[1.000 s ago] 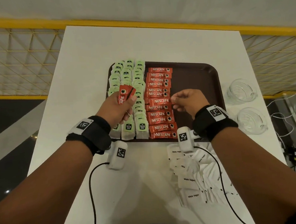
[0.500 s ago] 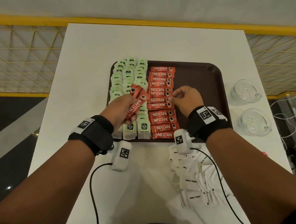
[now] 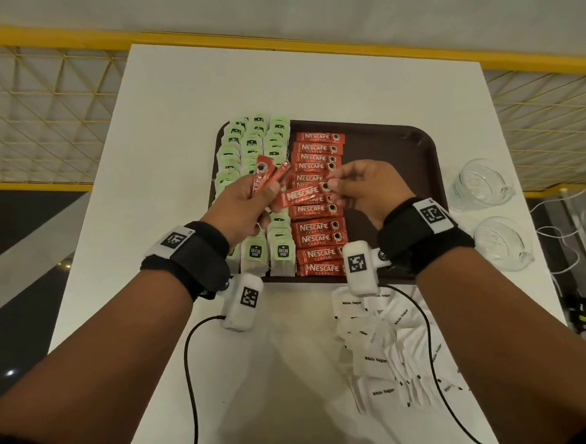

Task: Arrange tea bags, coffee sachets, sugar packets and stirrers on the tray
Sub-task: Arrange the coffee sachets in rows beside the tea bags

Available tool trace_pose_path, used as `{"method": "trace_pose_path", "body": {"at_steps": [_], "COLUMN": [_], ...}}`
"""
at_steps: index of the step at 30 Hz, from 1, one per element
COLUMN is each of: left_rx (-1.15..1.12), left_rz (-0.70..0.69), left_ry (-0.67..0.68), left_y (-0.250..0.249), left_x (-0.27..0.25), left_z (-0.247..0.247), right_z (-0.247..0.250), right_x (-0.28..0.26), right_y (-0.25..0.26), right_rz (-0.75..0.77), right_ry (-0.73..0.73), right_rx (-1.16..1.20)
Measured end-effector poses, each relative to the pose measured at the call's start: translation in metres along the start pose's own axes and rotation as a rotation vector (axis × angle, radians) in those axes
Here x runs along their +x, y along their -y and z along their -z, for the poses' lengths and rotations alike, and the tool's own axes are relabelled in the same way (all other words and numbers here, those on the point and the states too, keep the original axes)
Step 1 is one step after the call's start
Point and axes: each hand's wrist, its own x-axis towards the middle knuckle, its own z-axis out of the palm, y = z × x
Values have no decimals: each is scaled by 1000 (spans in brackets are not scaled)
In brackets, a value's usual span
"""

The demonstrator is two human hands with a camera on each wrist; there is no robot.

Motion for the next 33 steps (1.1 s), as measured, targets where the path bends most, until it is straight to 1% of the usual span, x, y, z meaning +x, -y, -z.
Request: {"method": "trace_pose_path", "body": {"at_steps": [3,7,10,12,15,17,19,21,22,25,26,27,29,31,33], "left_rx": [-33,-26,-15,-23,-60,-113,-148,-145,-131,-47,-10,18,35,35,48], "left_rz": [25,26,31,39,77,109,124,115,103,54,35,14,-24,-40,-53], "left_ry": [-83,-84,-81,-72,-54,-25,2,23,38,104,117,122,122,124,114], "left_y": [5,9,8,6,3,1,-1,-1,-1,0,0,-1,-1,-2,-3], "left_x": [1,0,0,0,0,0,0,1,1,1,0,-1,-1,-2,-4], "left_z": [7,11,10,8,5,4,3,3,2,-2,-4,-7,-10,-10,-7], "right_z": [6,6,0,-2,-2,0,1,-2,-6,-16,-19,-20,-19,-16,-12], "right_x": [7,16,20,21,23,22,20,15,12,0,-2,-4,-4,-4,-4], "right_y": [-10,-23,-27,-29,-31,-31,-27,-17,-10,8,11,12,10,5,3], "right_rz": [-45,-105,-139,-141,-119,-110,-60,-2,3,-70,-85,-91,-92,-85,-92], "right_ry": [-136,-257,-262,-265,-286,-313,-339,-304,-248,-6,50,82,100,120,170], "right_rx": [46,-13,-92,-202,-379,-435,-468,-455,-411,-224,-184,-145,-53,40,119]}}
